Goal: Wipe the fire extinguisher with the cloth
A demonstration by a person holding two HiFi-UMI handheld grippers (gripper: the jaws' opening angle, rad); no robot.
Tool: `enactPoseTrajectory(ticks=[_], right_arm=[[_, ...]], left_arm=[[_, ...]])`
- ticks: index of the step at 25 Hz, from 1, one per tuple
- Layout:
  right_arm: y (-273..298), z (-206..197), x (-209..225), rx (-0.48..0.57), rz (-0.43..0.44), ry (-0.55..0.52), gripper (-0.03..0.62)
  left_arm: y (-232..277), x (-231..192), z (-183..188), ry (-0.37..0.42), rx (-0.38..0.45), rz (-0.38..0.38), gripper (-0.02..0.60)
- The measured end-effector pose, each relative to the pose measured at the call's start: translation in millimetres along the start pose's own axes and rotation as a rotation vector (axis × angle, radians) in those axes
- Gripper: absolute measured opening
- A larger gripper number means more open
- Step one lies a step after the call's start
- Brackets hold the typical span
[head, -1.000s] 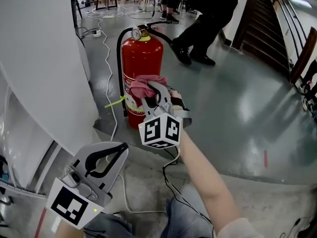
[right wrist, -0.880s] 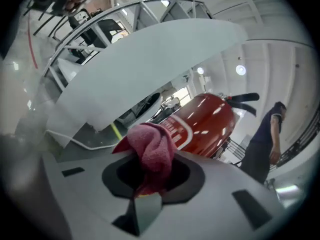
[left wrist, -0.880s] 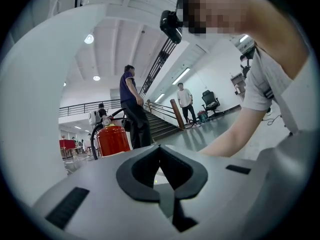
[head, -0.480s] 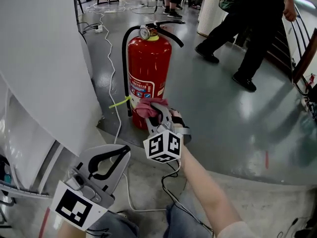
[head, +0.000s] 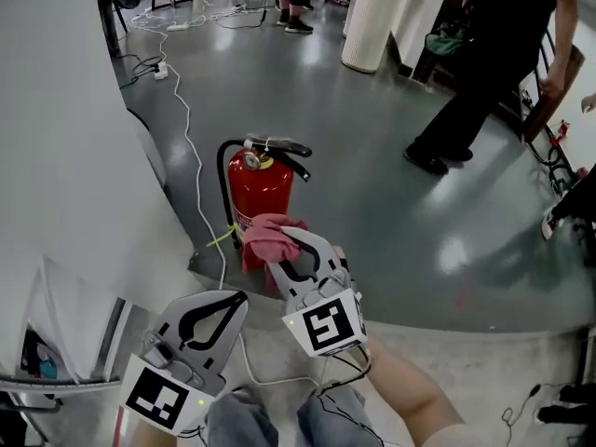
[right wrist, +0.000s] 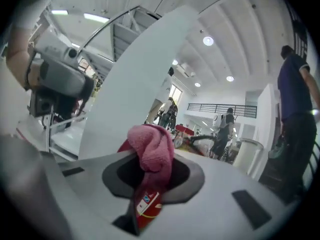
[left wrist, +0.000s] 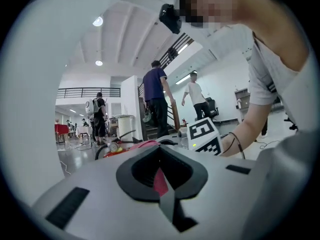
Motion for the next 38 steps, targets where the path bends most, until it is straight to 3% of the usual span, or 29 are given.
enactPoseTrajectory(ticks=[4, 10, 13, 17, 21, 28, 38], right_arm=[[-64.6, 96.7, 16.9, 0.048, 0.067, 0.091, 0.078], [-177.7, 260.1, 45.4, 0.11, 0.144, 0.262, 0.078], [-228.1, 309.8, 53.0, 0.109, 0.147, 0.363, 0.078], [-277.0, 348.0, 66.3, 0.165, 0.149, 0.449, 0.08], [-302.3, 362.8, 70.9, 0.193, 0.195, 0.524, 0.081], [-321.8, 361.1, 59.9, 0.207, 0.235, 0.47, 0.08], [-329.4, 357.5, 61.3, 0.207, 0.267, 0.475, 0.08]], left_arm=[[-14.5, -10.7, 85.5, -0.015, -0.004, 0.026, 0.008], [-38.5, -11.6, 253.0, -0.104, 0.048, 0.048, 0.008], [-47.7, 1.4, 313.4, -0.121, 0.06, 0.047, 0.008], [-57.8, 20.7, 368.8, -0.106, 0.141, 0.074, 0.008], [-65.5, 43.2, 393.8, -0.093, 0.138, 0.078, 0.008], [-71.4, 69.4, 403.7, -0.072, 0.107, 0.094, 0.008], [-71.0, 70.8, 415.4, -0.06, 0.125, 0.14, 0.008]])
Point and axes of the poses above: the fingertips, and each gripper's own axes: y forward along the fingers, x to its right, z out of its top, the point moved 6 cm from there along -y, backward along the fingers, and after that the axes turned 9 degrees about y, right-handed, at the moved point
